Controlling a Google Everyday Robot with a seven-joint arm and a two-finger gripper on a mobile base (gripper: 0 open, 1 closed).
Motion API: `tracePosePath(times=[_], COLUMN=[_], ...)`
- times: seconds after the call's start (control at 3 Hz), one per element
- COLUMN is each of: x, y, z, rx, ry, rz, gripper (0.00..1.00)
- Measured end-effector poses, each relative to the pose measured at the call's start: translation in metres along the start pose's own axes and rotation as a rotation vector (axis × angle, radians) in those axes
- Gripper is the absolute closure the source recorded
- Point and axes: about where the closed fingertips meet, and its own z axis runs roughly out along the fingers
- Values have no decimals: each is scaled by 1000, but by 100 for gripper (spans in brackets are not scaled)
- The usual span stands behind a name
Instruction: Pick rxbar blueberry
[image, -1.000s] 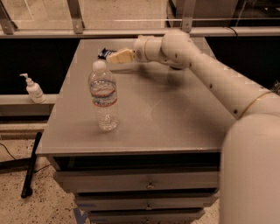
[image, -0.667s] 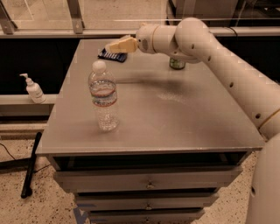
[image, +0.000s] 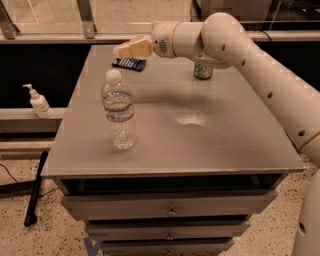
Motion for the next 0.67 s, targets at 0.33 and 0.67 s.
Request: tracePosePath(times=[0.33, 0.67], x=[13, 33], y=[-7, -23], z=[11, 22], rx=[23, 50], ry=[49, 99], rz=[-35, -49], gripper=[0, 0])
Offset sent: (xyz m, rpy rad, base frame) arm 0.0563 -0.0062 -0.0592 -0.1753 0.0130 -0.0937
